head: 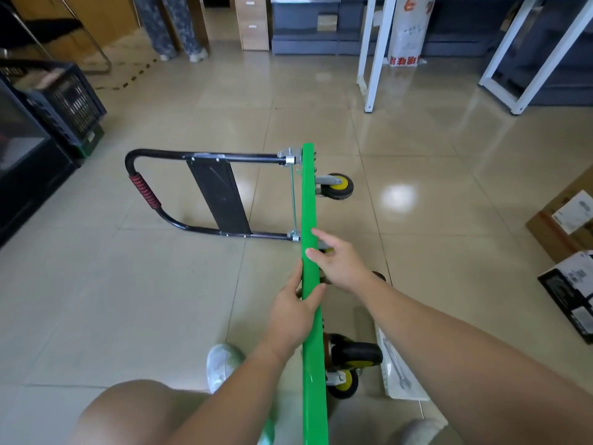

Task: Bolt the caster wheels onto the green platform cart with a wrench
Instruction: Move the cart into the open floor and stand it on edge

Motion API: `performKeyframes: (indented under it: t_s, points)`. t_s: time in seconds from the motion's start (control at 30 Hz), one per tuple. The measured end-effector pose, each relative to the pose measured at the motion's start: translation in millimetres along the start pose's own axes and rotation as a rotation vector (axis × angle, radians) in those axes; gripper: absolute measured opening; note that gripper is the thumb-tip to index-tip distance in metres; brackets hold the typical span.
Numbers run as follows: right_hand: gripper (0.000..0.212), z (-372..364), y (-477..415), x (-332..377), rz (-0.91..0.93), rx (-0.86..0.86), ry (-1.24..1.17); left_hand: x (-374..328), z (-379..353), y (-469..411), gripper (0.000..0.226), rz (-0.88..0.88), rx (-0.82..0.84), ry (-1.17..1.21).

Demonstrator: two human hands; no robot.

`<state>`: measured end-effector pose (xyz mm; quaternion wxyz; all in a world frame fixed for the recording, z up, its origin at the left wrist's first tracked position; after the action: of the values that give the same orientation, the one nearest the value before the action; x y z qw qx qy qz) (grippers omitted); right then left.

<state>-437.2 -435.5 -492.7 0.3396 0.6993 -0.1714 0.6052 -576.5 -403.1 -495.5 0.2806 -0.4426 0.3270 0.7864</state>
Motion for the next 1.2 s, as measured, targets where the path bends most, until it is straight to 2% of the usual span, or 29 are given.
performKeyframes:
  t_s: [0.47,0.6,0.83,1.2]
  points:
    - [0.054,2.0,-1.7,-9.0,-0.069,-0.071,-0.149,1.6,-0.3,-7.1,0.066,-0.055,-0.002,0.014]
    - [0.056,6.1,-1.7,-8.8,-0.043,-0.043,-0.111,1.8,-6.7,-4.6,0.064,-0.045,-0.006,-0.038]
    - [0.056,25.6,8.5,-15.8,-0.055,-0.01,-0.119,-9.3,-22.8,10.7,0.074,-0.051,0.054,-0.081]
    - [0.052,7.0,12.7,-14.5,-0.05,-0.011,-0.079,-10.0,-7.5,12.6,0.065,-0.051,0.081,-0.122]
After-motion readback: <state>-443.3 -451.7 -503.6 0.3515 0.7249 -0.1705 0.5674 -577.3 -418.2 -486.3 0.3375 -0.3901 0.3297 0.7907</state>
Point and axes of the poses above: each hand's wrist, its own y-axis away from the middle knuckle, its own z-axis out of the back of the hand, x = y × z, the point moved 10 cm from there along -y, towards the middle knuckle, and after that the axes turned 13 degrees about -y, right-handed, at the moved point
